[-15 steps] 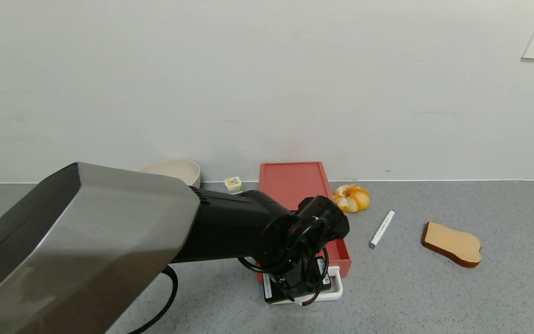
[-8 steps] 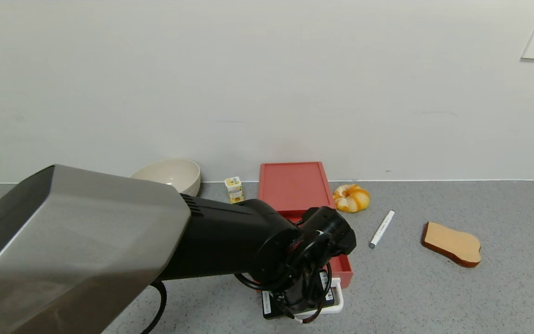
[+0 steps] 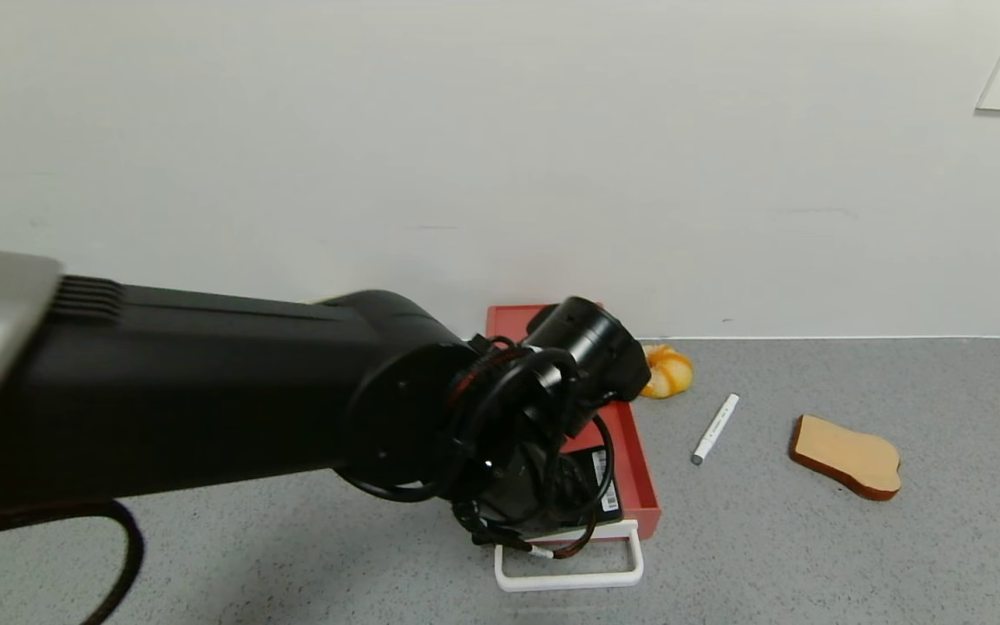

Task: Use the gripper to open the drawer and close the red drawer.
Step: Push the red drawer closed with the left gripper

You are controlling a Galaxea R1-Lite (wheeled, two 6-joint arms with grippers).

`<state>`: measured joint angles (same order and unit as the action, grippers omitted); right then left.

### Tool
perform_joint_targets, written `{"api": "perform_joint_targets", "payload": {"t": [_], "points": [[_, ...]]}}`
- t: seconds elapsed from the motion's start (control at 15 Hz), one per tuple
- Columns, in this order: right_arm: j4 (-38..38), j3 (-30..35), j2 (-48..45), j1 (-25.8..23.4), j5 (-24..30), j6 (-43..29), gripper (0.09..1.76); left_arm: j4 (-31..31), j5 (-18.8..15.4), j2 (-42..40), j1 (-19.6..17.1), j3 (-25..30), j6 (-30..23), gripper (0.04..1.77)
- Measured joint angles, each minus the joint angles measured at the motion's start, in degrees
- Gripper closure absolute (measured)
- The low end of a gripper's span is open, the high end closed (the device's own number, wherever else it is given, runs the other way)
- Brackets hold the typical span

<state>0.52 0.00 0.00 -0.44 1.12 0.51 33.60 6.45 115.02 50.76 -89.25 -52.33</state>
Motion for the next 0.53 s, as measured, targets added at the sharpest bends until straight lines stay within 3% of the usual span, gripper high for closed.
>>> {"api": "perform_joint_targets", "payload": {"t": [0.13, 0.33, 0.53], "points": [[0.0, 0.0, 0.0, 0.0, -0.02, 0.0, 0.15, 0.09, 0.0, -4.6, -1.1, -0.06, 4.63, 1.7], [-0.01, 0.0, 0.0, 0.0, -0.02, -0.02, 0.15, -0.17, -1.74, -12.43, -4.92, 1.4, 16.07, 1.7], [-0.01, 0.0, 0.0, 0.0, -0.02, 0.0, 0.15, -1.1, -9.8, -19.85, -12.76, 4.99, 26.05, 1.7]]}}
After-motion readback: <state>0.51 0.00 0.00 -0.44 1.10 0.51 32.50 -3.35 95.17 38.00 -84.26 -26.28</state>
